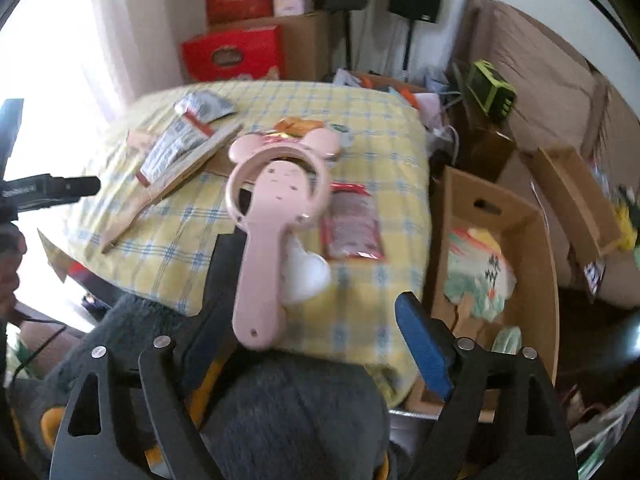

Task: Organize objects
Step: 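Close the right gripper on the pink mouse-ear fan's handle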

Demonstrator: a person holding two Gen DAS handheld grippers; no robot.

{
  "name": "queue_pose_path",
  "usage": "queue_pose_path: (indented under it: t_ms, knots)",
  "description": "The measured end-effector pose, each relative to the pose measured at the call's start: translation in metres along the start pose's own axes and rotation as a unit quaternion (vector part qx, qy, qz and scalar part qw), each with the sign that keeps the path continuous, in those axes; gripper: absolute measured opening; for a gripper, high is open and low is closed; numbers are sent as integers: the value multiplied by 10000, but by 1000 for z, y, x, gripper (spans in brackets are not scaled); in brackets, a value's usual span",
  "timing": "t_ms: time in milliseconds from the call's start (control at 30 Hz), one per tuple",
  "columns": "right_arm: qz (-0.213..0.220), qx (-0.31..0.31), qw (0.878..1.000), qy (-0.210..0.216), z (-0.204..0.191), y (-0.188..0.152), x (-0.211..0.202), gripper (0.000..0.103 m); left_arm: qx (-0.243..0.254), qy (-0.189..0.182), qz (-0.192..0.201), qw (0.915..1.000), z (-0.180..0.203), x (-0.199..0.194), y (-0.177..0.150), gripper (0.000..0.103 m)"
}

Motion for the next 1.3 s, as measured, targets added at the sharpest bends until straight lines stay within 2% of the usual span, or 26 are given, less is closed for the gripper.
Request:
queue_pose_path:
  t_ms: [100, 200, 267, 367, 700, 1033, 1200, 1300]
  knots:
    - [-365, -84, 9993, -84, -6, 0, 29, 86, 15, -65, 27, 10000, 3, 1, 0, 83]
    - [-489, -155, 9984, -234, -7, -1, 44, 82, 15, -92, 44, 9999, 4, 2, 0, 83]
    - [-525, -220, 9981, -222, -9, -2, 50, 76, -18, -101, 42, 9999, 3, 3, 0, 83]
    - [-474, -156, 9987, -51, -13, -3, 51, 61, -68, -86, 15, 9999, 0, 6, -1, 83]
    - [-347, -142, 9993, -28, -16, -1, 47, 56, 49, -82, -82, 9999, 6, 11, -9, 83]
    - [291, 204, 9993, 148, -11, 23, 19, 55, 65, -83, -68, 9999, 10, 9, -10, 83]
    - [160, -174, 9997, -31, -22, 18, 22, 55, 123, -274, -72, 9995, 29, 6, -6, 83]
    - [-52, -408, 9991, -121, -23, 7, 34, 55, 453, -405, -87, 9981, 54, 4, -3, 83]
Point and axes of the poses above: each gripper's, at about its wrist camera, not at the fingertips, and x roughly the way its jaws point, z to its right, y to its top, the point moved 8 cm from there along x, roughly the way its jaws point, and after that the axes turned 7 degrees about z, right-handed, at the moved point
